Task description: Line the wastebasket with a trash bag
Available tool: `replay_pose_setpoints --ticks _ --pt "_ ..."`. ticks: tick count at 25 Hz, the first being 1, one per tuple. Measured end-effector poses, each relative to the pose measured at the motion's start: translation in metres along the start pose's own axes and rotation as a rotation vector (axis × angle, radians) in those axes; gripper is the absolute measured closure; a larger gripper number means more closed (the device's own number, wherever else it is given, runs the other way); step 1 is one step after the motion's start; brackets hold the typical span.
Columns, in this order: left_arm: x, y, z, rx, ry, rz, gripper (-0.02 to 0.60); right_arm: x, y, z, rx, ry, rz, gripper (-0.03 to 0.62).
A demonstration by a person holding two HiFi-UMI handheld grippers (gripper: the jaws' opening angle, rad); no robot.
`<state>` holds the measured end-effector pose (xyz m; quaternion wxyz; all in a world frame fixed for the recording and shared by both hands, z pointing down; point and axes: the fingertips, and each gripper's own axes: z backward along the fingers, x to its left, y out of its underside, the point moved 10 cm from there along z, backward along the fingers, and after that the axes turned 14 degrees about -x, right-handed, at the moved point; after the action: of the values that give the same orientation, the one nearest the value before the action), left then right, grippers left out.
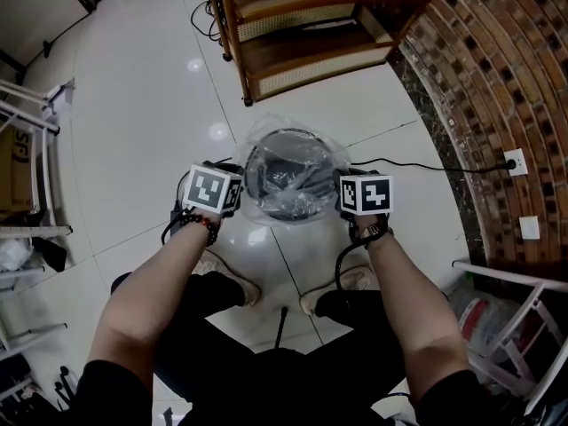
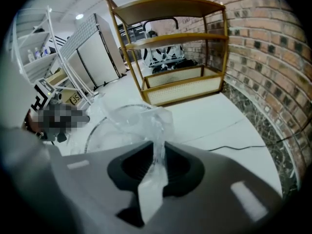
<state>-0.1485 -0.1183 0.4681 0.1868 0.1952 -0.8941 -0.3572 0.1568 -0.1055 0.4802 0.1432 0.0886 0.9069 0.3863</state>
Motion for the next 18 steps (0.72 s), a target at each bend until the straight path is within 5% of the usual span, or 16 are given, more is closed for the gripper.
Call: replay_pose_setpoints --ticks 9,18 --pt "-0.031 -0.014 -0.014 -0.035 0.088 -0.052 0.580 -0.016 -0.002 0.016 -0.021 0.059 -0.018 0.542" --pt "0.006 0.003 0.008 0.010 -0.032 -0.001 0.580 0.002 0.004 0.001 0.012 -0.011 -0.006 0.505"
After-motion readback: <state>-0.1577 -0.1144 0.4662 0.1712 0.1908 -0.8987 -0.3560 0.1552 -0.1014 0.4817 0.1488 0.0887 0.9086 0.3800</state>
